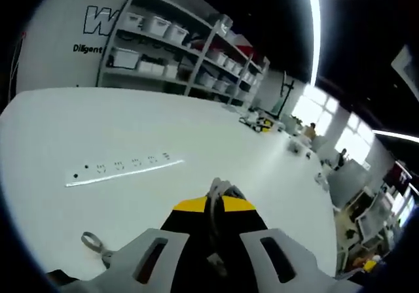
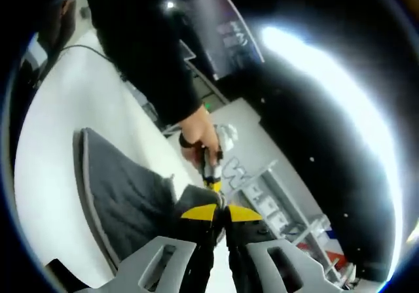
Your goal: Open the folded towel by lifting each exposed corner and separating the folded layers until the towel lies flat within the target outline without major curled edges
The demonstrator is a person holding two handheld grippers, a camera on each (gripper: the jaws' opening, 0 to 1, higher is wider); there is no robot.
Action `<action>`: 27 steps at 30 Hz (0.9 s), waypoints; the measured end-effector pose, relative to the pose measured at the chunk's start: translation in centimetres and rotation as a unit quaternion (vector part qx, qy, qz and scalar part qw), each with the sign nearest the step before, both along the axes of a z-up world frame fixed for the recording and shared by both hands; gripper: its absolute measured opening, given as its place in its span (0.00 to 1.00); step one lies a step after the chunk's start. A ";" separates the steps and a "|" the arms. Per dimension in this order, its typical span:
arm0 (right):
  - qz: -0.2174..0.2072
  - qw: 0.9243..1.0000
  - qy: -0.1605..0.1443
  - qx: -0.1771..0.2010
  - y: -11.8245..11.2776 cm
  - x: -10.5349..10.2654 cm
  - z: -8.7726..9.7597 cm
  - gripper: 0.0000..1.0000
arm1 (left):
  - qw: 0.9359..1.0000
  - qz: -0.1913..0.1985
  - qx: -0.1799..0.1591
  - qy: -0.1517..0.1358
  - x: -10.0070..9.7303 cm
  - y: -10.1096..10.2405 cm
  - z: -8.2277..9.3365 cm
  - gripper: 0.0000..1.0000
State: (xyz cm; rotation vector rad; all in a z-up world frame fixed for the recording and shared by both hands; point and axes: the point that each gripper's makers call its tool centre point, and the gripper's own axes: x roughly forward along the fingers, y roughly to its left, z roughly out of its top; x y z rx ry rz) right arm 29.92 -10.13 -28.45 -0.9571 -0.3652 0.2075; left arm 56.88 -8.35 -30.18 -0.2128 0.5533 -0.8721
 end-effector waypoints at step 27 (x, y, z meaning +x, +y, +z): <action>-0.027 0.999 0.001 0.020 -4.6 0.9 -0.3 0.00 | 1.000 -0.001 -0.013 -0.019 2.4 -4.0 1.0 0.04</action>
